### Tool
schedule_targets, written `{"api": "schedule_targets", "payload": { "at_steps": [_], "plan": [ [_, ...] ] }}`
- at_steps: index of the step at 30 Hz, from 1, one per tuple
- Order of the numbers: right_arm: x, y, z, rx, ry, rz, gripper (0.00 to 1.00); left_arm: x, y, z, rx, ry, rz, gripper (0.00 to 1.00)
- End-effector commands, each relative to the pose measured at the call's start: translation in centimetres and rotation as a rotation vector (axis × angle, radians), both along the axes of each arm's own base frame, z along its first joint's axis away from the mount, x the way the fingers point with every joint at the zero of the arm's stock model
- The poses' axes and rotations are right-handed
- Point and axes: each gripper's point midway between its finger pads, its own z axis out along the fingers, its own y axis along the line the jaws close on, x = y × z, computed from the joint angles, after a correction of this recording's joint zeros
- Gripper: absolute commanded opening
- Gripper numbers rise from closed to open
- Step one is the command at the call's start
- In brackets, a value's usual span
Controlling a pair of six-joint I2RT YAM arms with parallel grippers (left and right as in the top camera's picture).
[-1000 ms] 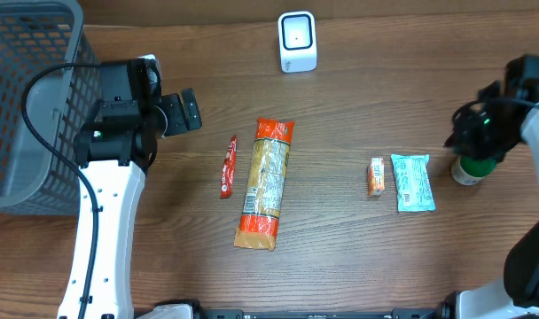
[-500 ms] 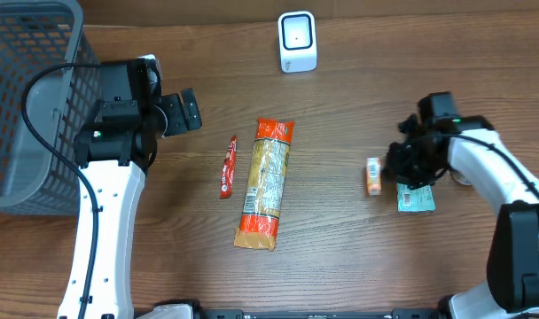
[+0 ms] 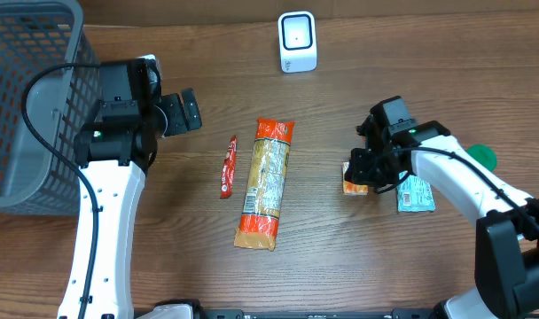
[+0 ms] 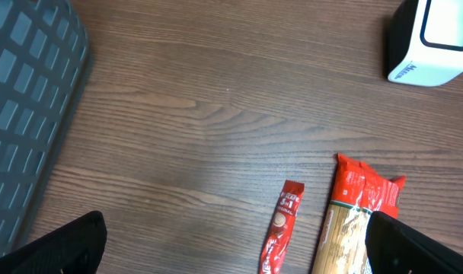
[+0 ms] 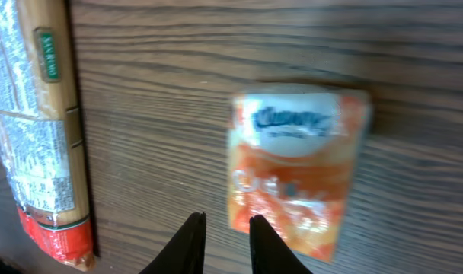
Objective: Scan the item barcode
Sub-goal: 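Move the right gripper left over the orange Kleenex pack, then lower and close the right gripper on the Kleenex pack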
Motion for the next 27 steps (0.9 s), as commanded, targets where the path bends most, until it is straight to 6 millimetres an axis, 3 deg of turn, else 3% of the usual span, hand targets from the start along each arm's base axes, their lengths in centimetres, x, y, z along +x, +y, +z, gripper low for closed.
{"api": "schedule_targets", "payload": {
  "at_steps": [1,21,24,27],
  "plan": [
    [-0.4,1.1,0.1,0.010,-0.005,0.019,0.22,0.1,0.2,0.0,0.018,0.001,-0.002,1.00],
    [-0.5,3.3,0.3,0.034,-0.032,0.032,0.31,0.1,0.2,0.0,0.018,0.001,-0.002,1.00],
    [-0.3,3.4,0.4,0.036,-0.038,0.029,0.31,0.1,0.2,0.0,0.018,0.001,-0.002,1.00],
    [0.2,2.5,0.1,-0.016,-0.061,0.014,0.24,0.1,0.2,0.0,0.018,0.001,-0.002,1.00]
  ]
}}
